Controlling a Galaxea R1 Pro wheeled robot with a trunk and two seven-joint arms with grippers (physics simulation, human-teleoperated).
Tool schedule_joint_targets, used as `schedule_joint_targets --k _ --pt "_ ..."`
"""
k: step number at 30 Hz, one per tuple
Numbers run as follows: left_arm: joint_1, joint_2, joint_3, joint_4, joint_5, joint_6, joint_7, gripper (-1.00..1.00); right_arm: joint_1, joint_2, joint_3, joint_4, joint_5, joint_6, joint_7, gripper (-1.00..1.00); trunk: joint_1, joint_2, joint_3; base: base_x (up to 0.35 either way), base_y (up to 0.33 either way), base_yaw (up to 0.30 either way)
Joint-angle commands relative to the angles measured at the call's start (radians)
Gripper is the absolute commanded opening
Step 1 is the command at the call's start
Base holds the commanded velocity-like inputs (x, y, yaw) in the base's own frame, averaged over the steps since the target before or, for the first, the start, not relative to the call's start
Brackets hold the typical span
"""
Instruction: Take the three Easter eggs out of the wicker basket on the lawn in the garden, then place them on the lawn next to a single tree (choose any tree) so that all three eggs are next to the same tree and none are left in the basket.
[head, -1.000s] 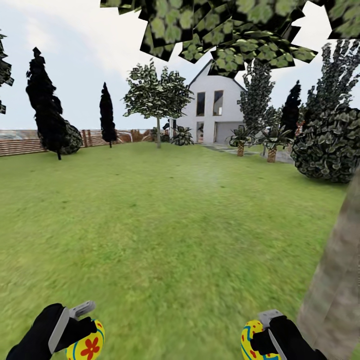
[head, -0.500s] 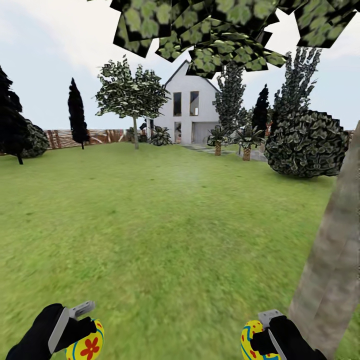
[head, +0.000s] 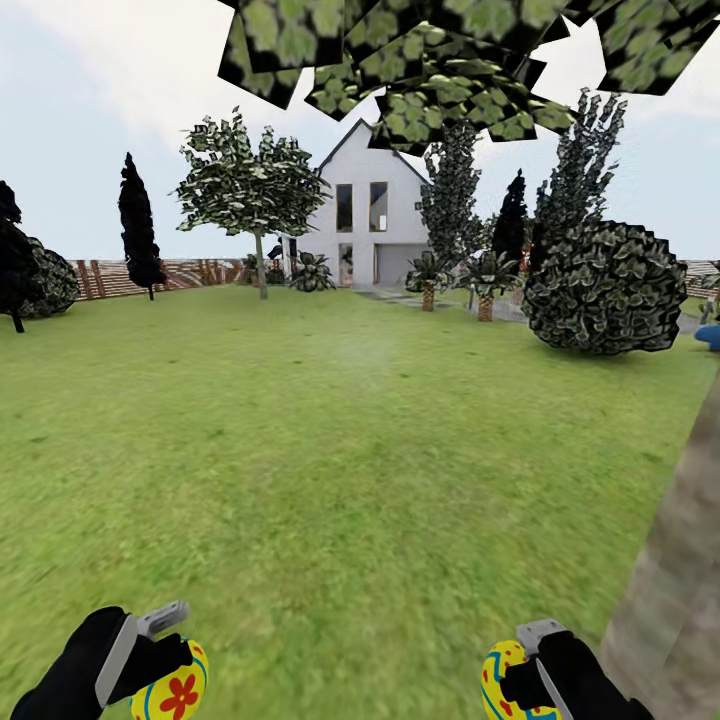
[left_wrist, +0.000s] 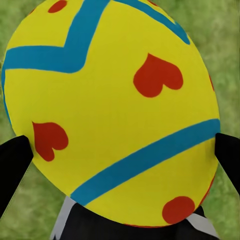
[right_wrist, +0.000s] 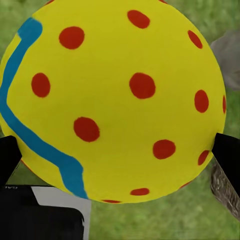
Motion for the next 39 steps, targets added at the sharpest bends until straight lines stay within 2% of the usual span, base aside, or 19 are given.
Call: schedule_joint_targets --k 1,16,34,39 --pt "0.000 0.000 0.002 0.000 0.004 0.004 0.000 -1.00 0.000 -0.001 0.002 -0.001 0.008 0.004 0.008 -1.00 -0.003 0.007 0.003 0.274 0.213 0.000" --pt "0.000 0.001 0.002 0.000 0.003 0.004 0.000 -1.00 0.000 -0.002 0.001 -0.001 0.008 0.005 0.008 -1.00 -0.061 0.112 0.050 0.274 0.213 0.000" --pt "0.000 0.000 0.002 0.000 0.003 0.004 -0.001 -1.00 0.000 -0.001 0.002 -0.001 0.008 0.006 0.009 -1.00 -0.061 0.112 0.050 0.274 0.213 0.000" --pt "0.000 0.000 0.006 0.000 0.007 0.005 0.001 -1.00 0.000 -0.001 0.003 -0.001 0.008 0.005 0.009 -1.00 -0.061 0.112 0.050 0.145 0.103 -0.210"
